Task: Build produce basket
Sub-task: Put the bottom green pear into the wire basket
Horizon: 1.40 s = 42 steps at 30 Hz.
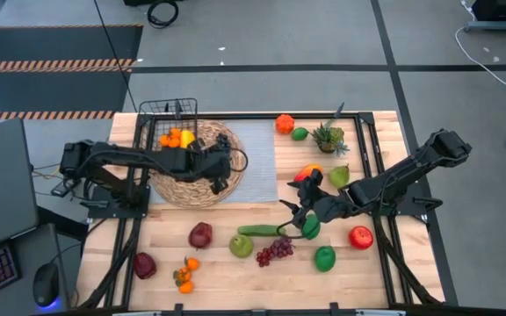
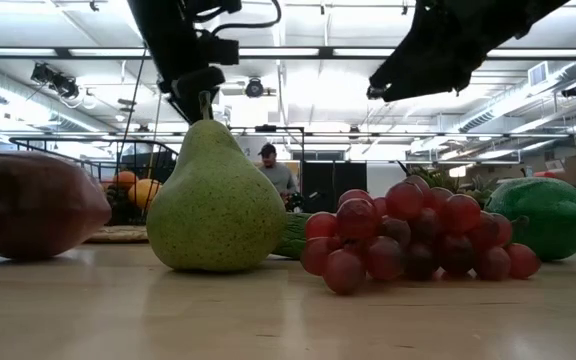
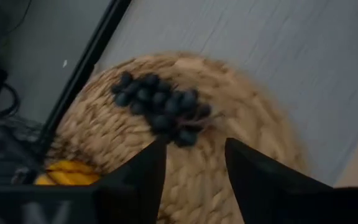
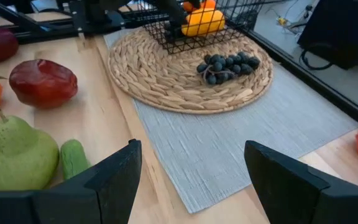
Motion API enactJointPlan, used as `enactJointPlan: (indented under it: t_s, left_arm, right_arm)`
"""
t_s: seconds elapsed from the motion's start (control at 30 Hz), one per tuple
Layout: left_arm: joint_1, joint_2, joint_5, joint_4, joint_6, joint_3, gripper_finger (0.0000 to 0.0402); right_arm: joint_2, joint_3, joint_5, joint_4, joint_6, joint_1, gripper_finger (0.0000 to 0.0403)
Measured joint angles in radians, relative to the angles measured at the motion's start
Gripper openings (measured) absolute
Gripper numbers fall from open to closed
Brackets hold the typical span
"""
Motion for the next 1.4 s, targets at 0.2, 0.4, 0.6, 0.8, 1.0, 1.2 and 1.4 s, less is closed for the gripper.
enactJointPlan:
  t_s: [0.2,0.4,0.6,0.8,1.0,1.2,1.4]
  left_arm:
    - [-0.086,-0.008,0.000,0.116,-0.008,-0.010,0.0160]
    - [-0.167,-0.007,0.005,0.437,0.025,-0.137,0.0151]
    - [-0.195,-0.006,0.061,0.729,-0.101,-0.343,0.0138]
    - [-0.240,-0.007,0.081,0.981,-0.087,-0.425,0.0129]
    - [-0.252,-0.005,0.080,1.147,-0.037,-0.472,0.0126]
    - [-0.242,0.002,0.079,1.153,-0.034,-0.474,0.0125]
    - [-0.242,0.002,0.060,1.129,-0.033,-0.474,0.0125]
  right_arm:
    - [0.001,0.000,0.024,0.019,-0.009,-0.001,0.0288]
    - [0.001,0.000,0.027,0.022,-0.010,-0.003,0.0288]
    - [0.001,0.000,0.048,0.026,-0.009,0.000,0.0288]
    - [0.001,0.000,0.045,0.027,-0.018,0.000,0.0288]
    - [0.002,0.000,-0.082,0.085,-0.096,0.000,0.0288]
    - [0.024,0.001,-0.169,0.125,-0.128,0.000,0.0288]
    - [0.088,0.001,-0.258,0.264,-0.171,0.000,0.0288]
